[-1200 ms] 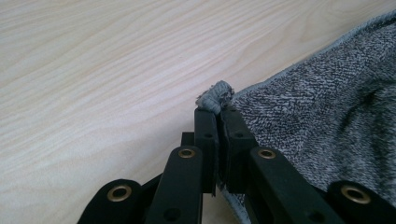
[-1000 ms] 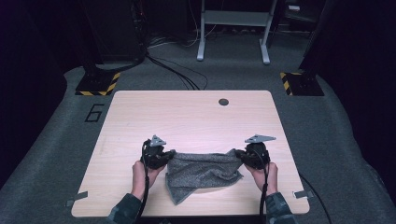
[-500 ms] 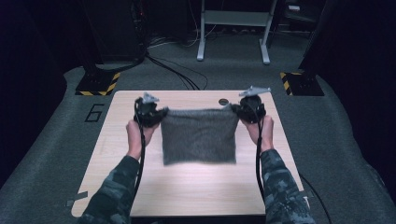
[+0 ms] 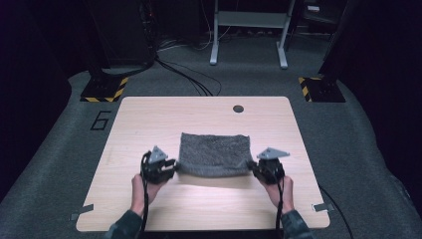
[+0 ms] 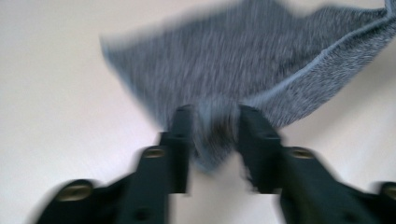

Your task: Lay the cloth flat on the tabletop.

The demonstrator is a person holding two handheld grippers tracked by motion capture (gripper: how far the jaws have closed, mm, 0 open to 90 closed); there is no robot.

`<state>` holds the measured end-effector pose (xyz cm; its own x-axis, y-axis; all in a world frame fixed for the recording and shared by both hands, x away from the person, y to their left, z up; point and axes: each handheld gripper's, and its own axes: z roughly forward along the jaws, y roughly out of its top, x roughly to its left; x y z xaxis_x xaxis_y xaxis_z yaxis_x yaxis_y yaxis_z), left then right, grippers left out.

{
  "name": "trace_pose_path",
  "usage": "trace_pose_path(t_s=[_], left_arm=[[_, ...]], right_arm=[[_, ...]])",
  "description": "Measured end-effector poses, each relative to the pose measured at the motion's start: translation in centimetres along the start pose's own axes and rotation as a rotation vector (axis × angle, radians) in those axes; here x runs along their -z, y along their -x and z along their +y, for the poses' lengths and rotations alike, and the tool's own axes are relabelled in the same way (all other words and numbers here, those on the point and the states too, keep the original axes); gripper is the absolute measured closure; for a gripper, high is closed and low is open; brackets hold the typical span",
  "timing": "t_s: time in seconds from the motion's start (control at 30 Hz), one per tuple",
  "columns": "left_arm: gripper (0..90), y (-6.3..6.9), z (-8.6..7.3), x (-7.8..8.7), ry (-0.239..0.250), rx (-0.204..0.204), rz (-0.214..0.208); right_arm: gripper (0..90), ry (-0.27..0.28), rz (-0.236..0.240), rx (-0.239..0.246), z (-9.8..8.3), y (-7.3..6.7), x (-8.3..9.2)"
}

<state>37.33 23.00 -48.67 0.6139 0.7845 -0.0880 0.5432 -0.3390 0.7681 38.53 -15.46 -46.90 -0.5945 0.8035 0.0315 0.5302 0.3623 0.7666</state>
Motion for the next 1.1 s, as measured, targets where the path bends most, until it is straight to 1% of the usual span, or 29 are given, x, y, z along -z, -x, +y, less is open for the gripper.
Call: trace_pose_path(t_s=[0.03,0.07,0.1,0.13,0.17,0.2,0.27,0.3,0.37,0.4,0.43,0.5,0.53,0.57,0.6,0.63,0.67,0.7,0.73,0.77,0.8,0.83,0.87,0.9,0.93,1.0,1.07,1.1], left_arm=[[48.6,0.1,-0.6,0.2,-0.015,-0.001,-0.007],[42.9,0.2,-1.2,0.7,-0.018,0.012,-0.013],[38.2,0.4,-1.5,1.3,-0.006,0.018,-0.008],[35.6,0.4,-1.4,1.9,0.006,0.024,-0.003],[31.7,0.4,-1.3,2.3,0.022,0.028,0.001],[30.8,0.2,-0.8,2.6,0.034,0.030,0.003],[29.4,0.0,0.3,2.9,0.055,0.026,0.019],[28.7,-0.2,1.0,2.8,0.050,0.017,0.019],[28.3,-0.1,2.1,2.0,0.046,0.004,0.023],[28.0,0.0,2.6,1.1,0.033,-0.004,0.025],[27.7,0.2,2.8,0.5,0.027,-0.009,0.034],[26.8,0.5,3.0,-0.9,-0.010,-0.024,0.025],[26.3,0.7,3.0,-1.5,-0.025,-0.036,0.026],[26.0,0.9,2.8,-2.0,-0.041,-0.048,0.026],[25.5,1.1,2.7,-2.4,-0.050,-0.052,0.026],[25.1,1.2,2.5,-2.6,-0.069,-0.065,0.020],[25.1,1.5,2.1,-2.8,-0.071,-0.070,0.026],[24.7,1.6,2.0,-2.9,-0.087,-0.080,0.022],[24.6,1.7,1.7,-3.0,-0.093,-0.085,0.029],[24.5,1.9,1.4,-3.1,-0.091,-0.083,0.037],[24.0,1.9,1.2,-3.1,-0.098,-0.079,0.033],[23.9,2.0,0.8,-3.2,-0.100,-0.084,0.044],[23.8,2.0,0.7,-3.2,-0.109,-0.087,0.045],[23.7,2.1,0.4,-3.2,-0.108,-0.085,0.044],[23.5,2.3,0.0,-3.4,-0.114,-0.087,0.051],[23.1,2.6,-0.4,-3.3,-0.131,-0.096,0.059],[22.7,2.9,-0.8,-3.2,-0.140,-0.106,0.061],[22.6,3.0,-0.9,-3.2,-0.140,-0.112,0.069]], right_arm=[[80.0,-0.029,0.009,-0.019,-1.4,0.1,0.1],[77.1,-0.030,0.013,-0.027,-2.0,0.1,0.4],[72.0,-0.031,0.022,-0.041,-2.6,0.3,0.9],[70.6,-0.030,0.022,-0.055,-2.8,0.4,1.5],[68.0,-0.011,0.013,-0.062,-2.7,0.6,2.3],[65.3,-0.002,0.016,-0.064,-2.4,0.8,2.7],[61.4,0.025,0.014,-0.079,-1.5,1.2,3.5],[58.2,0.033,0.013,-0.082,-0.9,1.2,3.7],[50.7,0.023,0.005,-0.070,0.1,1.0,3.3],[48.5,0.013,0.015,-0.067,0.5,0.8,2.9],[45.7,-0.007,0.012,-0.056,0.7,0.5,2.1],[43.0,-0.047,0.010,-0.045,0.5,0.1,0.9],[40.0,-0.065,0.007,-0.039,0.3,-0.1,0.3],[36.5,-0.084,0.000,-0.038,-0.1,-0.2,-0.2],[35.7,-0.096,0.002,-0.043,-0.5,-0.3,-0.6],[33.2,-0.100,0.010,-0.043,-1.0,-0.3,-0.8],[30.9,-0.110,0.002,-0.042,-1.4,-0.4,-1.0],[27.3,-0.119,0.000,-0.058,-1.9,-0.4,-1.1],[26.1,-0.123,0.002,-0.051,-2.1,-0.3,-1.2],[24.8,-0.121,-0.002,-0.050,-2.4,-0.3,-1.3],[21.8,-0.125,-0.004,-0.050,-2.7,-0.3,-1.4],[20.2,-0.134,-0.002,-0.058,-2.8,-0.2,-1.5],[18.9,-0.135,-0.006,-0.066,-2.9,-0.2,-1.7],[18.4,-0.134,-0.004,-0.048,-3.0,-0.1,-1.8],[18.3,-0.136,-0.005,-0.046,-3.1,-0.1,-1.9],[16.8,-0.147,-0.009,-0.062,-3.1,-0.3,-2.1],[16.4,-0.150,-0.009,-0.044,-3.2,-0.3,-2.4],[16.2,-0.154,-0.011,-0.041,-3.2,-0.4,-2.4]])
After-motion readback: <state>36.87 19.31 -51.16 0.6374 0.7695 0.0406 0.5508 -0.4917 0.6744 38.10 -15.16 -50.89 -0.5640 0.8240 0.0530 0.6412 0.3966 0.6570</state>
